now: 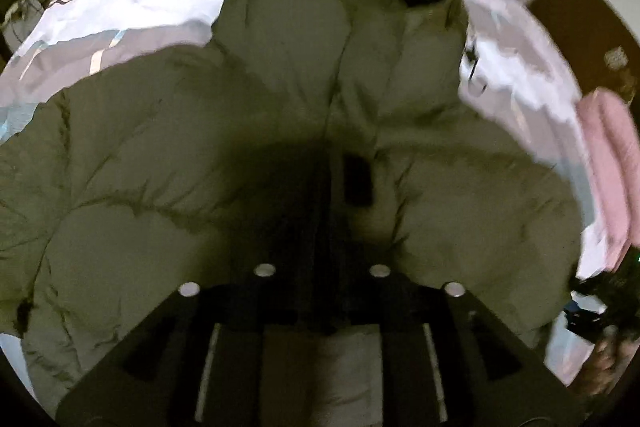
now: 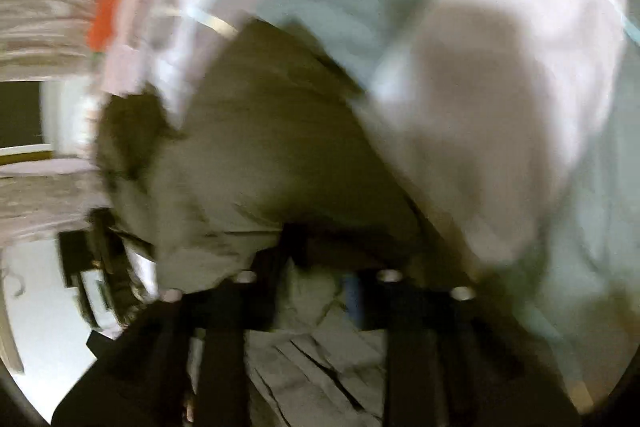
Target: Fold large clothes
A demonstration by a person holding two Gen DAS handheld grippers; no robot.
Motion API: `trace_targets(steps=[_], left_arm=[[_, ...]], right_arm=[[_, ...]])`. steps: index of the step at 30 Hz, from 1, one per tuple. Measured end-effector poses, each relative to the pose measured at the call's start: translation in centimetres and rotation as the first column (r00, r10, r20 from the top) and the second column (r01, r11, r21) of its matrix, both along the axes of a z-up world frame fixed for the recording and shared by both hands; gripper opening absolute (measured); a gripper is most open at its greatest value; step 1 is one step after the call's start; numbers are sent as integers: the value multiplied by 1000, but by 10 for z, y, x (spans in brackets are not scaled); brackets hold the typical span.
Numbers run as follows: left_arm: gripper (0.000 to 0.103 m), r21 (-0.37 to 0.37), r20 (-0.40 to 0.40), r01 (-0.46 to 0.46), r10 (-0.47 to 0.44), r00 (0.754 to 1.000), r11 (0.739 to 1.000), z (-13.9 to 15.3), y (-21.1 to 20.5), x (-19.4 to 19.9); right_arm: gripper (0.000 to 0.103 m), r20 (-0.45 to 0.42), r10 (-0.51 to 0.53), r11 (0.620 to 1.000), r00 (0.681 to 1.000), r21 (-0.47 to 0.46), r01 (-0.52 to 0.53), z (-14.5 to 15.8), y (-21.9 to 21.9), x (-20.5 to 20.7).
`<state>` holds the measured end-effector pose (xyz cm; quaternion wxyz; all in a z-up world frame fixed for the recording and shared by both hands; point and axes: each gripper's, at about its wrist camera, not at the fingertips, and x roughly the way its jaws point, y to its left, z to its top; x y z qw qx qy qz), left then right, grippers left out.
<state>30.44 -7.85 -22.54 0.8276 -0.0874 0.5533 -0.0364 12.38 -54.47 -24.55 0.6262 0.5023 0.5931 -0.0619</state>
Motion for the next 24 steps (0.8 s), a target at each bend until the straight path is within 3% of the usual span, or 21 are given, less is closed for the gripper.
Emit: trace_targets(steps=[2, 4, 6, 8, 9, 11, 13, 15, 17, 18, 20, 22, 23, 24], left_arm=[[31, 67, 22, -3, 1, 1000, 998, 1, 3, -9], [44, 119, 70, -20, 12, 998, 993, 6, 10, -21], [53, 136, 125, -21, 4, 992, 990, 18, 8, -27], [60, 139, 155, 1, -22, 988, 990, 26, 1, -29], [62, 138, 160, 27, -50, 986, 990, 29, -8, -28], [66, 150, 145, 79, -101, 984, 985, 27, -28, -27], [73, 164, 120, 107, -128, 985, 981, 21, -44, -25], [73, 186, 62, 132, -145, 987, 974, 2, -63, -17], [73, 204, -19, 132, -131, 991, 970, -21, -68, -10], [78, 195, -72, 131, -119, 990, 972, -36, -70, -7], [82, 180, -89, 127, -113, 990, 975, -45, -67, -5], [82, 166, -72, 122, -112, 991, 979, -35, -57, -10], [82, 128, -45, 102, -97, 994, 986, -21, -44, -16], [83, 100, -13, 84, -83, 996, 991, -10, -31, -22]], right_arm=[[63, -9, 14, 1000, 1000, -13, -14, 14, -1, -7], [66, 17, 17, 988, 1000, -156, -14, 44, -4, -15], [70, 71, 25, 936, 997, -352, 2, 83, -5, -20], [70, 184, 48, 882, 982, -469, 44, 107, -3, -19], [70, 223, 95, 856, 970, -515, 35, 114, 1, -15], [69, 199, 252, 801, 947, -592, -89, 111, 27, 6], [49, 155, 358, 808, 921, -547, -221, 86, 50, 26], [45, 73, 393, 799, 917, -520, -301, 54, 59, 36], [43, -20, 399, 759, 917, -554, -342, 27, 57, 44], [43, -48, 408, 748, 912, -555, -364, 15, 53, 48], [43, -53, 410, 762, 911, -529, -374, 8, 49, 54], [48, -18, 383, 803, 924, -488, -342, 18, 41, 55], [53, 7, 370, 822, 929, -469, -324, 25, 37, 52], [68, 40, 354, 842, 934, -448, -300, 31, 34, 50]])
